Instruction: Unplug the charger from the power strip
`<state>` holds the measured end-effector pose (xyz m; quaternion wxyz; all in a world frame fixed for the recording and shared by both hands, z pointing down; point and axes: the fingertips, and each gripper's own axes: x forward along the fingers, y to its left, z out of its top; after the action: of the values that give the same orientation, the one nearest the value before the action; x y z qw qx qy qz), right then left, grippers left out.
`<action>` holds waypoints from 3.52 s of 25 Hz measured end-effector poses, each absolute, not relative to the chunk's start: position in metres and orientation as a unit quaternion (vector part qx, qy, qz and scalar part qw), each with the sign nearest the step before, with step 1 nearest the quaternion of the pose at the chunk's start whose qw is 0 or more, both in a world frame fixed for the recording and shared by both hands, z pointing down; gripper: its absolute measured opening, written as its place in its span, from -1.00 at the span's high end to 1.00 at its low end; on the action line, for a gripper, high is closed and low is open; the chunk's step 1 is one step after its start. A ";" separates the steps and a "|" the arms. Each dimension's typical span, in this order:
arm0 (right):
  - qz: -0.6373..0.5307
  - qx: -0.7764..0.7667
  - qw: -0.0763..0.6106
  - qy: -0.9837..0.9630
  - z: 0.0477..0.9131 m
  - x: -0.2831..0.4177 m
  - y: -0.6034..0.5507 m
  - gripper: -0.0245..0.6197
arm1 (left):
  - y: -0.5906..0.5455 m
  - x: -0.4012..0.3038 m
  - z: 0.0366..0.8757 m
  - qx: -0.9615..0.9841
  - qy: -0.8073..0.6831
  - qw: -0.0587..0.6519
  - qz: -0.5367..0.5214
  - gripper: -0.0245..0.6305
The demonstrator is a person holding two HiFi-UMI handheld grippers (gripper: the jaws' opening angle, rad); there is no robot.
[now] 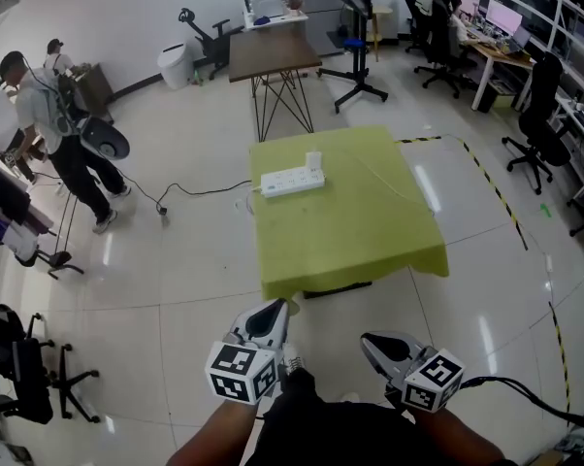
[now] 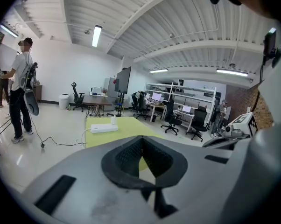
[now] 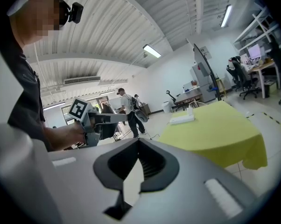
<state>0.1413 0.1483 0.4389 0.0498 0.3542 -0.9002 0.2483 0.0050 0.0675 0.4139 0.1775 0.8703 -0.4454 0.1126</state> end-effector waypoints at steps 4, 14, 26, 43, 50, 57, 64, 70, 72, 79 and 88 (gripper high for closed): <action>0.249 0.361 0.056 -0.897 0.438 0.126 0.114 0.91 | 0.038 -0.005 0.417 0.875 -0.434 0.182 0.116 0.91; 0.229 0.387 0.069 -0.891 0.430 0.067 0.009 0.91 | -0.052 -0.060 0.412 0.889 -0.407 0.183 0.103 0.91; 0.219 0.428 0.071 -0.874 0.428 0.034 -0.069 0.91 | -0.095 -0.110 0.426 0.895 -0.391 0.194 0.097 0.91; 0.234 0.469 0.138 -0.840 0.515 0.080 -0.274 0.58 | -0.157 -0.128 0.462 0.855 -0.453 0.222 0.120 0.91; 0.258 0.475 0.147 -0.829 0.553 0.102 -0.358 0.48 | -0.199 -0.099 0.474 0.848 -0.455 0.234 0.142 0.91; 0.267 0.493 0.166 -0.811 0.589 0.119 -0.428 0.11 | -0.228 -0.083 0.490 0.831 -0.470 0.251 0.158 0.91; 0.264 0.486 0.194 -0.810 0.624 0.110 -0.474 -0.09 | -0.238 -0.091 0.507 0.805 -0.498 0.278 0.167 0.91; 0.255 0.478 0.211 -0.814 0.634 0.101 -0.485 0.04 | -0.242 -0.101 0.508 0.793 -0.513 0.281 0.168 0.91; 0.255 0.476 0.212 -0.815 0.634 0.101 -0.486 0.04 | -0.243 -0.103 0.508 0.792 -0.515 0.282 0.167 0.91; 0.232 0.483 0.185 -0.824 0.607 0.104 -0.488 0.06 | -0.243 -0.106 0.505 0.794 -0.514 0.281 0.163 0.91; 0.275 0.410 0.181 -0.851 0.576 0.066 -0.402 0.06 | -0.234 -0.118 0.499 0.799 -0.510 0.289 0.135 0.91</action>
<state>0.0663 -0.4019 0.5760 0.1807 0.4098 -0.8508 0.2748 -0.1181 -0.2344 0.4990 0.2887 0.7988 -0.5104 0.1347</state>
